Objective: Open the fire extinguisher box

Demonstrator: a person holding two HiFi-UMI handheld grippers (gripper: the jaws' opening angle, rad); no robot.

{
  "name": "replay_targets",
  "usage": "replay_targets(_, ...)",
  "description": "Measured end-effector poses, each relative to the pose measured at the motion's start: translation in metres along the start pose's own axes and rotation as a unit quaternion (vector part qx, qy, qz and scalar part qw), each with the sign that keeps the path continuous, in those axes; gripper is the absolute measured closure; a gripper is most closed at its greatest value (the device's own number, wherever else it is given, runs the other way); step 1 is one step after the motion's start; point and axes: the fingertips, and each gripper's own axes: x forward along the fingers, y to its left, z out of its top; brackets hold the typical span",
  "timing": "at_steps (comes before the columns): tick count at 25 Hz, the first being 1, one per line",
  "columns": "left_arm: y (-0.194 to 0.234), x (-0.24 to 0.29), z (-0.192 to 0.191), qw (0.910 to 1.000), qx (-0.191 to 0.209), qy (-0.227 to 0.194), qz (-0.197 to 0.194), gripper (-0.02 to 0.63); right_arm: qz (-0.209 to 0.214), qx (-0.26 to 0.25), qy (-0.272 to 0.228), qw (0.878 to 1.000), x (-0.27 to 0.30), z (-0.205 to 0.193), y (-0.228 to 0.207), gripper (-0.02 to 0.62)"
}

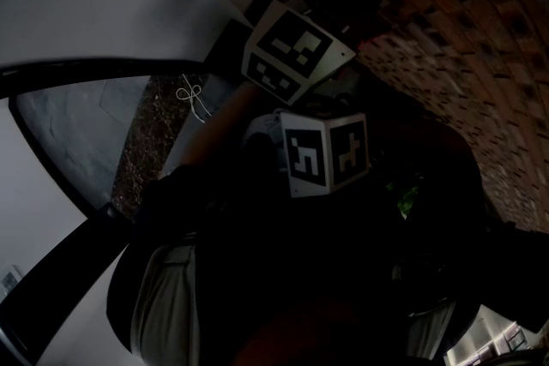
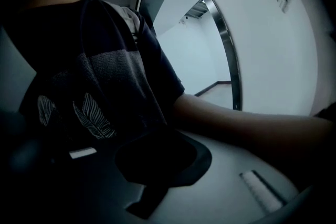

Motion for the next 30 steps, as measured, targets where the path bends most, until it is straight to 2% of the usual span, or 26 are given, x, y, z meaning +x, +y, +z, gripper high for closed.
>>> replay_targets(2, 0.016, -0.003, 0.004, 0.9996, 0.002, -0.009, 0.027, 0.611, -0.023, -0.009, -0.016, 1.0, -0.007, 0.002, -0.007, 0.597)
replay_targets(5, 0.054, -0.02, 0.006, 0.9961, -0.007, -0.021, 0.085, 0.611, -0.115, -0.013, -0.079, 0.99, -0.029, 0.016, -0.033, 0.597)
replay_targets(7, 0.082, -0.035, 0.002, 0.9912, -0.012, -0.018, 0.131, 0.611, -0.198, -0.005, -0.12, 0.973, -0.047, 0.027, -0.055, 0.597)
replay_targets(9, 0.102, -0.047, -0.003, 0.9859, -0.011, -0.013, 0.166, 0.612, -0.27, -0.014, -0.132, 0.954, -0.06, 0.031, -0.069, 0.595)
replay_targets(13, 0.116, -0.067, -0.006, 0.9792, -0.016, -0.022, 0.201, 0.612, -0.357, -0.036, -0.159, 0.92, -0.085, 0.034, -0.078, 0.595)
replay_targets(15, 0.114, -0.076, -0.005, 0.978, -0.015, -0.032, 0.206, 0.612, -0.38, -0.029, -0.182, 0.906, -0.101, 0.034, -0.08, 0.595)
replay_targets(20, 0.099, -0.099, 0.005, 0.9789, -0.008, -0.055, 0.197, 0.611, -0.398, 0.018, -0.255, 0.881, -0.134, 0.033, -0.075, 0.595)
replay_targets(23, 0.091, -0.114, 0.004, 0.98, 0.003, -0.051, 0.192, 0.611, -0.422, 0.035, -0.279, 0.862, -0.157, 0.028, -0.077, 0.595)
replay_targets(27, 0.082, -0.135, -0.005, 0.9782, 0.025, -0.031, 0.204, 0.612, -0.428, 0.046, -0.302, 0.851, -0.174, 0.021, -0.08, 0.595)
replay_targets(30, 0.075, -0.146, -0.006, 0.9786, 0.028, -0.034, 0.201, 0.611, -0.429, 0.049, -0.312, 0.846, -0.174, 0.023, -0.085, 0.595)
